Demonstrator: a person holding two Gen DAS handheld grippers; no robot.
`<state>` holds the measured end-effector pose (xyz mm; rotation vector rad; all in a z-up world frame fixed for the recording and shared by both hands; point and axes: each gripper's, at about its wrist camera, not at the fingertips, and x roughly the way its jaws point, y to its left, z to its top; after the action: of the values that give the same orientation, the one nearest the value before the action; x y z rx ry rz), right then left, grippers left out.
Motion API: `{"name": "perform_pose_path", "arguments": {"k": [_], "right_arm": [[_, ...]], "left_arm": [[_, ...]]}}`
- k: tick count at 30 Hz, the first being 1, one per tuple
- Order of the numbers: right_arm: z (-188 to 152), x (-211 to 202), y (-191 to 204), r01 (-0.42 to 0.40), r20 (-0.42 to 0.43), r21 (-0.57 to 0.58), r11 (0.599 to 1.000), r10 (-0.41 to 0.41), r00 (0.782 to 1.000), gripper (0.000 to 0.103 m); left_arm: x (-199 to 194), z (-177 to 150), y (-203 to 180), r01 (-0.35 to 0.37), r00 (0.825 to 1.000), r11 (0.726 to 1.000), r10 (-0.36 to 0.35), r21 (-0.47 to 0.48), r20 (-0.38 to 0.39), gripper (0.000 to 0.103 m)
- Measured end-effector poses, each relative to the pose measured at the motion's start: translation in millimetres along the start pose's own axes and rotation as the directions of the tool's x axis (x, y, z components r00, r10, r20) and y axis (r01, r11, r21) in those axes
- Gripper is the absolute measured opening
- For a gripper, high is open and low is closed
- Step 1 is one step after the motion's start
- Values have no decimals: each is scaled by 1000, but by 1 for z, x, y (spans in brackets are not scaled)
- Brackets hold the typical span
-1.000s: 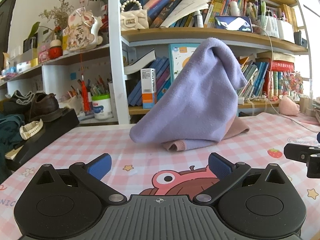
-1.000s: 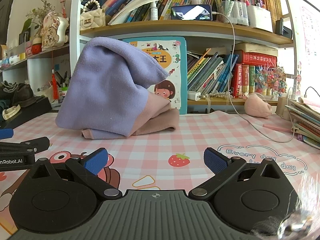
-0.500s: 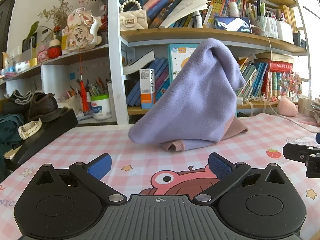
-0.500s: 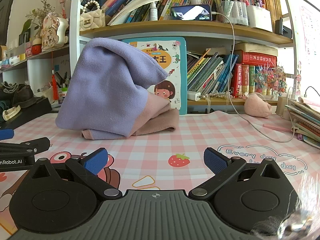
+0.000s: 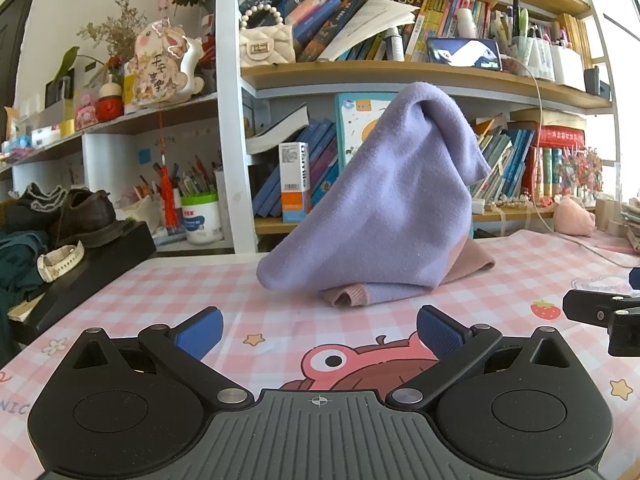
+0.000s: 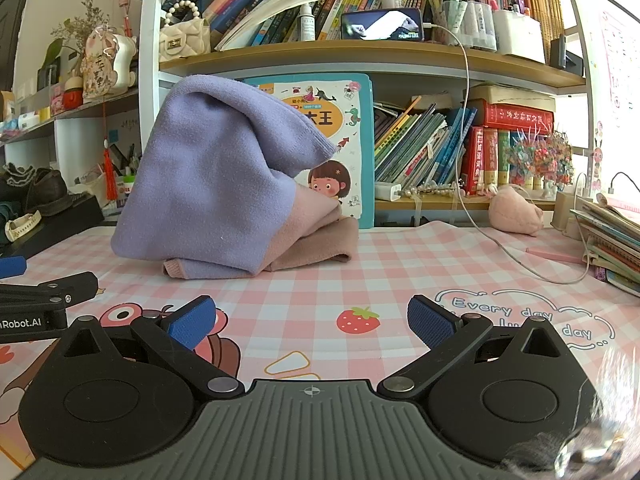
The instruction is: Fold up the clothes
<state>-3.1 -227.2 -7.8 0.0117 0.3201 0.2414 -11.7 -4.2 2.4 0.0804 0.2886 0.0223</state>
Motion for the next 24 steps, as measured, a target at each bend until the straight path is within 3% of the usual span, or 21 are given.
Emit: {"name": "perform_pose_path", "arguments": {"k": [18, 24], "right_arm": [[-1, -4, 8, -19, 19, -47, 999, 20, 1000, 103], [0, -3, 9, -10, 21, -53, 999, 11, 1000, 103]], "left_arm": [[-2, 0, 0, -21, 1000, 1000, 21, -5, 16, 103], [-3, 0, 3, 9, 1000, 1000, -9, -13, 24, 103]]}}
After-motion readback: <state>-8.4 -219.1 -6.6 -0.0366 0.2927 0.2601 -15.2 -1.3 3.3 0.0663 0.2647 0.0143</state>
